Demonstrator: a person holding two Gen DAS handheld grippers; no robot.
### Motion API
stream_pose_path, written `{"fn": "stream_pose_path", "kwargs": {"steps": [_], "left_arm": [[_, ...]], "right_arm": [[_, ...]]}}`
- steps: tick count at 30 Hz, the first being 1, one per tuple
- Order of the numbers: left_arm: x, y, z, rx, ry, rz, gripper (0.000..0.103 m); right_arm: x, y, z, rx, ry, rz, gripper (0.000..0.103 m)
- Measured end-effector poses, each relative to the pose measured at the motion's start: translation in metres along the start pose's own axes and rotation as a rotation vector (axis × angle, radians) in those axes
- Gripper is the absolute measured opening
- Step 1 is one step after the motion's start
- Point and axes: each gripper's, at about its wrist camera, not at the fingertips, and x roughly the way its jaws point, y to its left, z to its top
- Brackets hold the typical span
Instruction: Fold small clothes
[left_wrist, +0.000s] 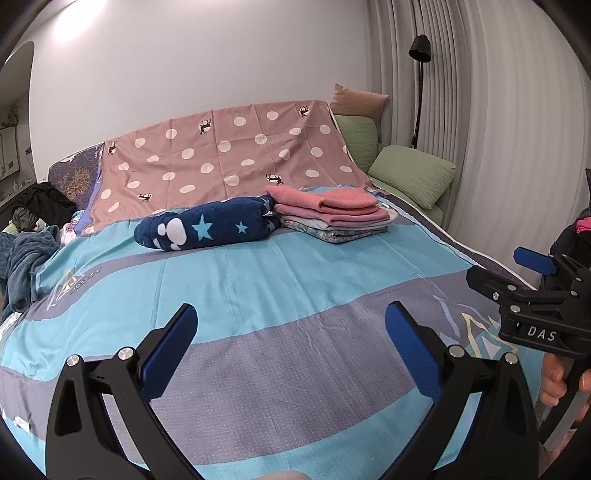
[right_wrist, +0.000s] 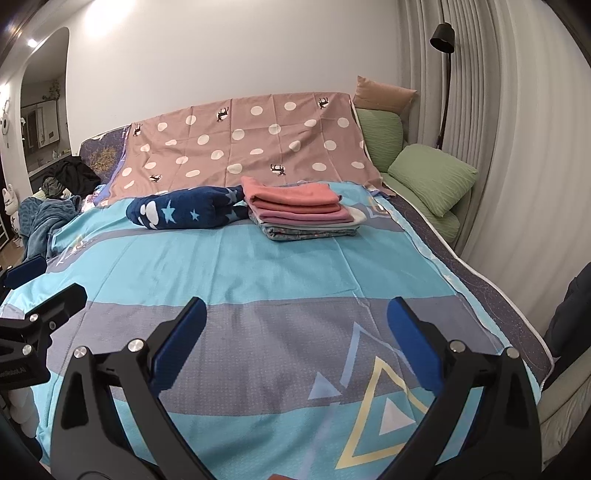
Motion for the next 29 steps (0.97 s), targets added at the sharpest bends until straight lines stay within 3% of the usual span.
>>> {"fn": "stream_pose_path", "kwargs": {"steps": [29], "left_arm": [[0.0039,-0.0055,-0.0032,0.022,0.013,-0.016,0.102]], "right_arm": [[0.0051,0.0009,-0.0013,-0.002,0.011,-0.001,0.1]]}}
